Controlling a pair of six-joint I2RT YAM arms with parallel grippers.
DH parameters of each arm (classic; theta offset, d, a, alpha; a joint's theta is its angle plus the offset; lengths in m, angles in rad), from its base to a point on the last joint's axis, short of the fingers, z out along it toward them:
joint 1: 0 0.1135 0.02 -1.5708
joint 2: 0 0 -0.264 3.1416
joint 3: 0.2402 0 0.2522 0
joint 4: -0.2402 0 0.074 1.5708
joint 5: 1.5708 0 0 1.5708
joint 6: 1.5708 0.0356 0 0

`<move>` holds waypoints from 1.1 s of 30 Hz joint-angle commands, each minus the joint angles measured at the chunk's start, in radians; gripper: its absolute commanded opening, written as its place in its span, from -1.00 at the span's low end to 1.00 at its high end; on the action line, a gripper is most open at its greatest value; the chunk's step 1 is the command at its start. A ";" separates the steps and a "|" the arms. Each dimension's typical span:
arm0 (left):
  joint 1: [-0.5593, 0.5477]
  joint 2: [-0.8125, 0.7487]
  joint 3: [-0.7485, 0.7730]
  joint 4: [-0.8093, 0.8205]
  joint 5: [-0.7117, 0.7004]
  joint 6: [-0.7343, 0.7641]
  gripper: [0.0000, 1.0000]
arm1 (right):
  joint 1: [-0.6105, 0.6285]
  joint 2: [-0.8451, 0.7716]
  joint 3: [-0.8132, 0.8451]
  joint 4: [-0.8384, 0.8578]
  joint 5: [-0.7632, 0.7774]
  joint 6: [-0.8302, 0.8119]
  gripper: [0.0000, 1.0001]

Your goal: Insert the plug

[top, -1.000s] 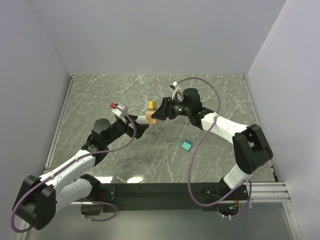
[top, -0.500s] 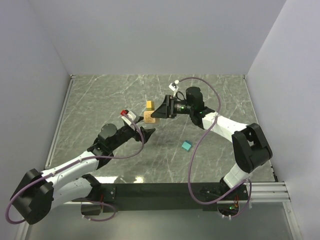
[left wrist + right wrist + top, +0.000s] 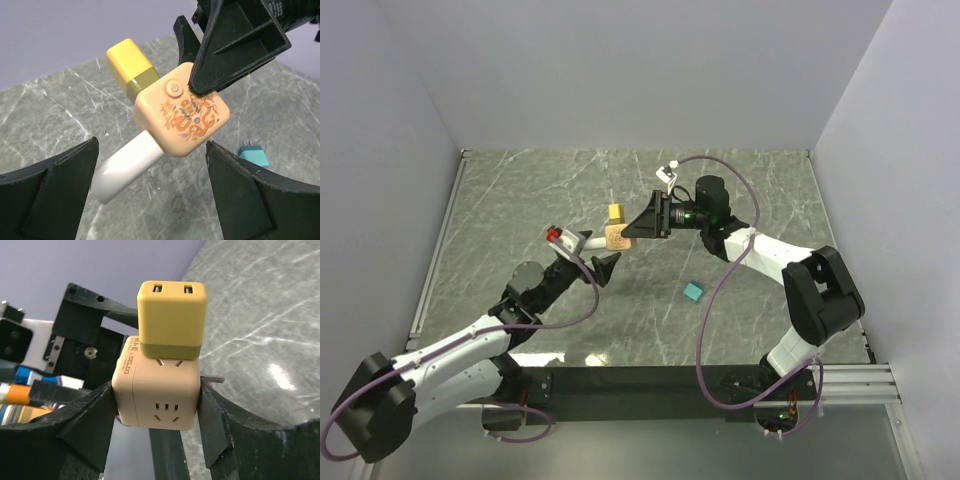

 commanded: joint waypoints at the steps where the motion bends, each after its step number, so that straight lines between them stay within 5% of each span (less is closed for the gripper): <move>1: -0.001 -0.068 -0.046 0.065 -0.016 0.003 0.89 | -0.015 -0.018 0.003 0.205 -0.082 0.092 -1.00; 19: -0.002 -0.071 -0.038 0.038 0.053 0.038 0.94 | -0.019 0.057 -0.043 0.625 -0.204 0.423 -1.00; 33: -0.002 -0.033 -0.026 0.058 0.099 0.057 0.90 | -0.026 0.006 -0.053 0.470 -0.203 0.307 -1.00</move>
